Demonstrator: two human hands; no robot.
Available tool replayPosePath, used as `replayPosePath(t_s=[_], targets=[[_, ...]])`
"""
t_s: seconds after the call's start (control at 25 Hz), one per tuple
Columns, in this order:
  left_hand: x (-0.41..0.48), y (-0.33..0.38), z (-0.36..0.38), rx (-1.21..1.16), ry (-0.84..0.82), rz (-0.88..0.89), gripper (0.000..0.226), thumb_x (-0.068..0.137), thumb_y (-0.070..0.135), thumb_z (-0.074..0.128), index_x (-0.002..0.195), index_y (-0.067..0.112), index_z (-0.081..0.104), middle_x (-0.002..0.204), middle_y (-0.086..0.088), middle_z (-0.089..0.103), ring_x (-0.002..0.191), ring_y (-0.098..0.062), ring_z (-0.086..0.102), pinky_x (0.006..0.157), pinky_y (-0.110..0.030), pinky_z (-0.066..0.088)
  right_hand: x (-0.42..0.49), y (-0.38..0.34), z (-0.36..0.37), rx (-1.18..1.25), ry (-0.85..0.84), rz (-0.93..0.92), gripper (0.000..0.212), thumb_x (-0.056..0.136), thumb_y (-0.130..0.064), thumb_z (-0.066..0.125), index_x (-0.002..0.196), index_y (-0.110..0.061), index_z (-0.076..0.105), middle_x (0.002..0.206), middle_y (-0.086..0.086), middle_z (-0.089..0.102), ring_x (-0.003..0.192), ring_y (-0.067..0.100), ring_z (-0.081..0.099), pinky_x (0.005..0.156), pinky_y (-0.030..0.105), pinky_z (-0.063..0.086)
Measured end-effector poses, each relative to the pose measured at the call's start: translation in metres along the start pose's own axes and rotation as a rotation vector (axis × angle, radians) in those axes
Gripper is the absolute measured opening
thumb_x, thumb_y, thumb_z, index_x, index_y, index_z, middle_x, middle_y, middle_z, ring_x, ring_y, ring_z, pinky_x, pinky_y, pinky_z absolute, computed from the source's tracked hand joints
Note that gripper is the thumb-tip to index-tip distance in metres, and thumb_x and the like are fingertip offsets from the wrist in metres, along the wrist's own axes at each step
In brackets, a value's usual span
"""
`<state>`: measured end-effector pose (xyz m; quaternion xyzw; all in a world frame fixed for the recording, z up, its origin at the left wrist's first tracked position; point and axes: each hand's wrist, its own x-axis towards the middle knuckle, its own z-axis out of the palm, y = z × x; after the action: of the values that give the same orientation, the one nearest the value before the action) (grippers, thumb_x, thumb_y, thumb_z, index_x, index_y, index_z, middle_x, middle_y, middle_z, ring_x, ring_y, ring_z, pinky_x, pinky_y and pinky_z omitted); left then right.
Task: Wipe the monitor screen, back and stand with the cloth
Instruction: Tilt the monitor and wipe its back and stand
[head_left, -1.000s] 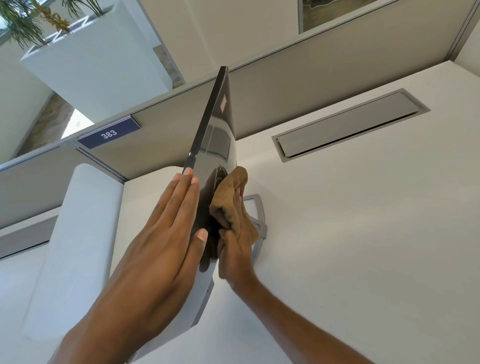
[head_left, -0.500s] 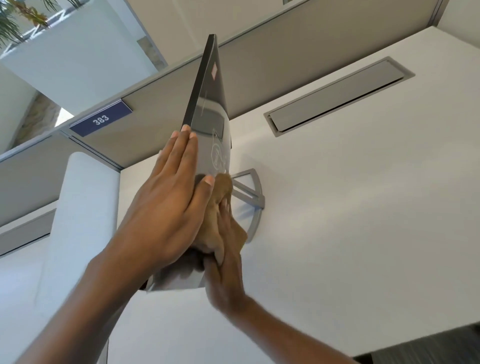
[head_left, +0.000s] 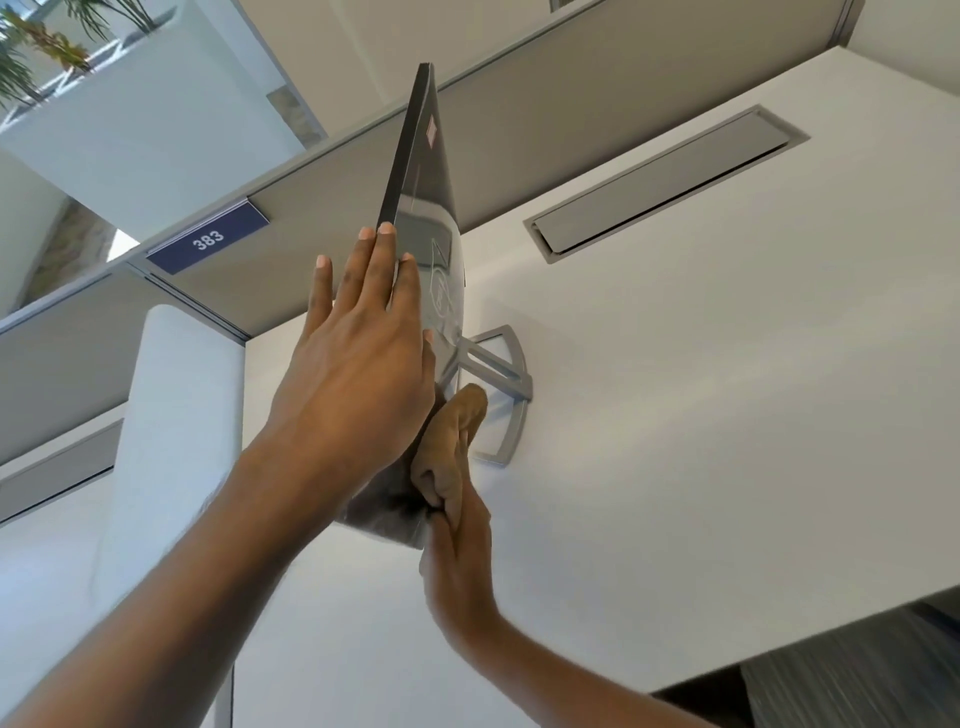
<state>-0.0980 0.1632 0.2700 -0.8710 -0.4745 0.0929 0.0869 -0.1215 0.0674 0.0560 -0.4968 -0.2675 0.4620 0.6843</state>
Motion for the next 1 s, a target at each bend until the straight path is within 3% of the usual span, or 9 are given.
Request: replayPosePath(t_s=[0.12, 0.2, 0.32, 0.44, 0.48, 0.6, 0.68, 0.76, 1.0], targets=[[-0.001, 0.0, -0.002, -0.029, -0.017, 0.006, 0.069, 0.11, 0.04, 0.022, 0.166, 0.012, -0.008, 0.172, -0.009, -0.024, 0.158, -0.021, -0.026, 0.131, -0.045, -0.008, -0.025, -0.02, 0.008, -0.047, 0.01, -0.212, 0.062, 0.105, 0.0, 0.038, 0.164, -0.013, 0.027, 0.172, 0.006, 0.025, 0.16, 0.028, 0.021, 0.128, 0.054, 0.025], [-0.001, 0.0, -0.003, -0.095, 0.008, 0.012, 0.066, 0.111, 0.037, 0.023, 0.166, 0.011, -0.003, 0.173, -0.008, -0.02, 0.159, -0.02, -0.022, 0.131, -0.041, -0.006, -0.037, -0.034, 0.015, -0.085, -0.004, -0.333, 0.066, 0.106, -0.002, 0.046, 0.165, -0.022, 0.026, 0.173, 0.001, 0.023, 0.16, 0.027, 0.02, 0.127, 0.054, 0.024], [0.0, 0.0, -0.005, -0.175, 0.013, -0.005, 0.063, 0.113, 0.034, 0.025, 0.167, 0.011, 0.002, 0.174, -0.005, -0.018, 0.16, -0.017, -0.02, 0.131, -0.036, -0.007, -0.038, -0.037, 0.022, -0.05, -0.04, -0.347, 0.059, 0.104, 0.004, 0.05, 0.161, -0.004, 0.033, 0.172, 0.004, 0.025, 0.161, 0.033, 0.016, 0.13, 0.055, 0.016], [-0.001, -0.001, -0.005, -0.194, 0.015, -0.011, 0.062, 0.113, 0.033, 0.027, 0.167, 0.011, 0.005, 0.174, -0.004, -0.016, 0.16, -0.016, -0.018, 0.13, -0.033, -0.006, -0.015, -0.034, 0.016, -0.048, -0.033, -0.425, 0.052, 0.112, -0.022, 0.039, 0.159, 0.0, 0.035, 0.171, 0.01, 0.027, 0.161, 0.036, 0.014, 0.128, 0.062, 0.016], [-0.002, -0.001, -0.005, -0.206, 0.017, -0.012, 0.062, 0.113, 0.034, 0.027, 0.167, 0.011, 0.005, 0.174, -0.003, -0.016, 0.16, -0.015, -0.017, 0.129, -0.032, -0.006, -0.003, -0.028, 0.014, -0.037, -0.018, -0.412, 0.052, 0.111, -0.02, 0.04, 0.16, -0.005, 0.034, 0.171, 0.008, 0.028, 0.161, 0.033, 0.016, 0.128, 0.061, 0.017], [-0.002, -0.001, -0.005, -0.241, 0.022, -0.007, 0.062, 0.113, 0.033, 0.027, 0.167, 0.012, 0.005, 0.174, -0.003, -0.015, 0.16, -0.014, -0.016, 0.13, -0.031, -0.005, 0.032, -0.006, 0.006, 0.07, 0.073, -0.119, 0.057, 0.101, -0.007, 0.041, 0.158, -0.016, 0.043, 0.164, 0.006, 0.043, 0.154, 0.027, 0.036, 0.125, 0.056, 0.031], [-0.003, 0.0, -0.004, -0.244, 0.031, 0.001, 0.062, 0.113, 0.034, 0.026, 0.167, 0.012, 0.004, 0.174, -0.003, -0.015, 0.16, -0.015, -0.017, 0.13, -0.032, -0.006, 0.043, 0.002, 0.001, 0.186, 0.14, 0.223, 0.039, 0.108, -0.022, 0.042, 0.142, -0.023, 0.06, 0.141, 0.003, 0.066, 0.134, 0.02, 0.059, 0.115, 0.051, 0.047], [-0.003, 0.0, -0.003, -0.236, 0.032, 0.009, 0.062, 0.114, 0.035, 0.024, 0.167, 0.013, 0.002, 0.174, -0.003, -0.016, 0.159, -0.014, -0.018, 0.128, -0.03, -0.008, 0.04, 0.012, -0.001, 0.198, 0.128, 0.507, 0.032, 0.111, -0.041, 0.043, 0.13, -0.028, 0.065, 0.126, -0.001, 0.073, 0.119, 0.018, 0.068, 0.106, 0.042, 0.055], [-0.002, 0.001, -0.005, -0.244, 0.023, 0.004, 0.063, 0.113, 0.037, 0.023, 0.167, 0.015, 0.0, 0.173, -0.001, -0.018, 0.159, -0.012, -0.02, 0.13, -0.032, -0.007, 0.008, 0.012, 0.005, 0.143, 0.117, 0.758, 0.049, 0.103, -0.066, 0.041, 0.127, -0.031, 0.065, 0.117, 0.001, 0.076, 0.111, 0.024, 0.071, 0.109, 0.056, 0.051]])
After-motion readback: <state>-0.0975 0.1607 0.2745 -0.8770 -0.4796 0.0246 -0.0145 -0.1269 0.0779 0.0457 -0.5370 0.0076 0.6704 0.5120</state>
